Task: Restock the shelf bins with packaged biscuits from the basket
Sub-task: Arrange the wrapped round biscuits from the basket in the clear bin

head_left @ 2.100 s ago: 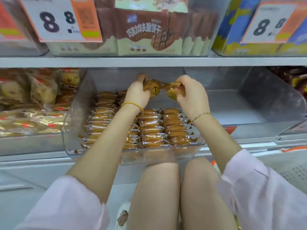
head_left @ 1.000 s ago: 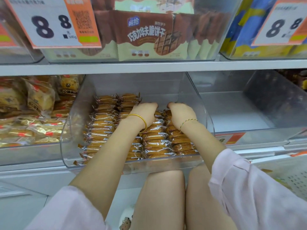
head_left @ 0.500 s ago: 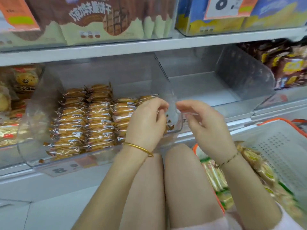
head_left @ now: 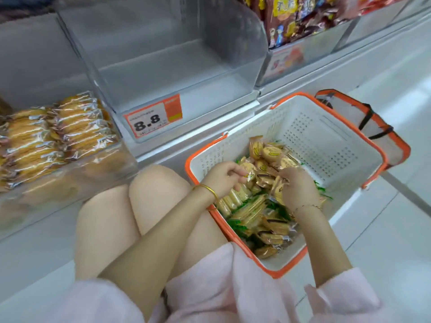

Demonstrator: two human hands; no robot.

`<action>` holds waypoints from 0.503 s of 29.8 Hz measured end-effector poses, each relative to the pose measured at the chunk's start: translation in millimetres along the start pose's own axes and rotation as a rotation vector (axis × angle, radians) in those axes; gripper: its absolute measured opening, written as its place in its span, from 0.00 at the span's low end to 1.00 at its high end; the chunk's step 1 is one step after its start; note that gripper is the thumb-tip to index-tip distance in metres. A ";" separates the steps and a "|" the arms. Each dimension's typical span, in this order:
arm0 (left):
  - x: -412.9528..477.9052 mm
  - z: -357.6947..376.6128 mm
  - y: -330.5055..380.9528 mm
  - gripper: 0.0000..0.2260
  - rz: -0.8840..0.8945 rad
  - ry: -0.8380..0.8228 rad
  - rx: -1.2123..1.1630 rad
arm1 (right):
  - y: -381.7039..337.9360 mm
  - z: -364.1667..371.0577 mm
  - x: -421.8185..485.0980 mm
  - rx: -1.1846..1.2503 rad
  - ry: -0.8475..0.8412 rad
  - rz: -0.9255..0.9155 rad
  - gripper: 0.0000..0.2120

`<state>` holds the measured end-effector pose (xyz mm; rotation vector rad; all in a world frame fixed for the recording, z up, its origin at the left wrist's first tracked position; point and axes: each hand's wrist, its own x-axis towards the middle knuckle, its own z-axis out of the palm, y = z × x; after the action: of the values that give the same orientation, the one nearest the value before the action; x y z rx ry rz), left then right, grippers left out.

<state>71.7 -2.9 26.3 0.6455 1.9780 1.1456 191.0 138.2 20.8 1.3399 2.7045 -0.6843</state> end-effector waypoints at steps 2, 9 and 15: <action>5.1 5.2 -4.3 0.12 -0.027 -0.023 0.030 | 12.6 5.4 4.2 -0.145 0.024 0.051 0.23; 13.2 6.6 -12.1 0.12 -0.095 -0.015 0.035 | 37.8 56.7 17.4 -0.287 -0.168 0.213 0.41; 14.0 6.8 -10.9 0.10 -0.124 -0.015 0.035 | 35.7 65.2 14.4 -0.333 -0.051 0.221 0.36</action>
<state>68.3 5.5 9.6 0.5399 2.0001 1.0310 199.6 141.3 -54.3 1.4740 2.4390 -0.2325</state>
